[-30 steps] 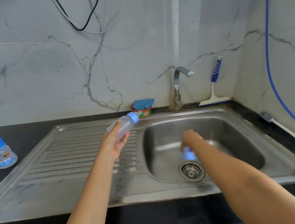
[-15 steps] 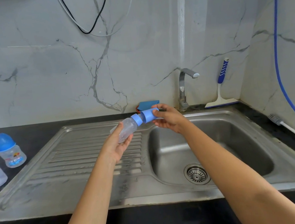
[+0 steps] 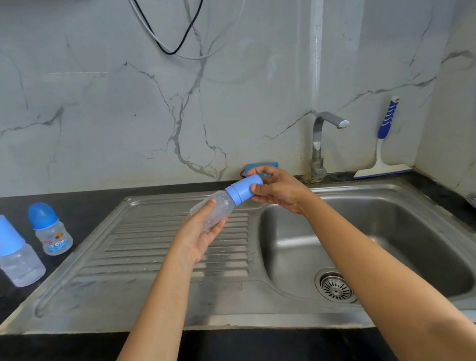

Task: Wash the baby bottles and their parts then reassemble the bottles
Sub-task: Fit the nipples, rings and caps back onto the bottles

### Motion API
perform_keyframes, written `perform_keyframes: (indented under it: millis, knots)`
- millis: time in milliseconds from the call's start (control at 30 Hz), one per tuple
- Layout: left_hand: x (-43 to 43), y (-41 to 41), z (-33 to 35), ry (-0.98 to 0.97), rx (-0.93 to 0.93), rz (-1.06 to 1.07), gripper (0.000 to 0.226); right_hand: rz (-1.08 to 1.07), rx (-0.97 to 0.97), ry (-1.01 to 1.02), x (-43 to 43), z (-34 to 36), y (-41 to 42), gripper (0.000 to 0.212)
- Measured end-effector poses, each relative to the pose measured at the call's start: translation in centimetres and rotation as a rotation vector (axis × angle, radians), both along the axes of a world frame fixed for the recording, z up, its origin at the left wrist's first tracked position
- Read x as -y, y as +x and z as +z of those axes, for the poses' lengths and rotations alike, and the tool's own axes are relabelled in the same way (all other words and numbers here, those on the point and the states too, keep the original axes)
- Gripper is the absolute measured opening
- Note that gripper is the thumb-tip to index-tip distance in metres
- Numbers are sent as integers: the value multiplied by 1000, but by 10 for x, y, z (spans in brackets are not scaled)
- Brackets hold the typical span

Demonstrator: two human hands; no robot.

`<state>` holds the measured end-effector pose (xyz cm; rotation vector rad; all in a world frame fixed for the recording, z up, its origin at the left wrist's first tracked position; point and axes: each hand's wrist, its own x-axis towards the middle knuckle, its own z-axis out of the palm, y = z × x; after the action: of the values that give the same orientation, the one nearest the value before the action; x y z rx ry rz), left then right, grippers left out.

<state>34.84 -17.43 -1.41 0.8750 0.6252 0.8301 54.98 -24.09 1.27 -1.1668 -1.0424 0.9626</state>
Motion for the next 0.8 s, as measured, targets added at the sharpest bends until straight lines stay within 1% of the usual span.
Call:
perform_keyframes:
  millis: [67, 167, 267, 367, 467, 533, 600, 700, 767, 800]
  knots:
    - [-2, -4, 0, 23, -19, -4, 39, -3, 15, -14, -1, 1, -2, 37]
    - [-5, -9, 1, 50, -38, -9, 25, -16, 48, -16, -3, 5, -8, 36]
    - [-4, -12, 2, 49, -61, -4, 16, -22, 186, -24, -6, 7, -13, 32]
    - [-4, -15, 2, 44, -47, 11, 15, -34, 262, -43, -8, 8, -16, 30]
    - [-7, -19, 2, 84, -13, 16, 29, -52, 244, -58, -14, 6, -20, 28]
    - [-7, -19, 3, 143, -30, 20, 36, -91, 249, -99, -18, 2, -25, 34]
    - [-8, -21, 5, 180, -47, 41, 34, -120, 219, -157, -20, 1, -29, 42]
    - [-10, -27, 7, 173, -15, 44, 36, -161, 232, -227, -21, 5, -37, 44]
    - [-13, -31, 6, 151, 35, 27, 27, -217, 217, -217, -27, 10, -50, 48]
    - [-14, -32, 5, 129, 68, 28, 21, -238, 175, -196, -31, 11, -57, 52]
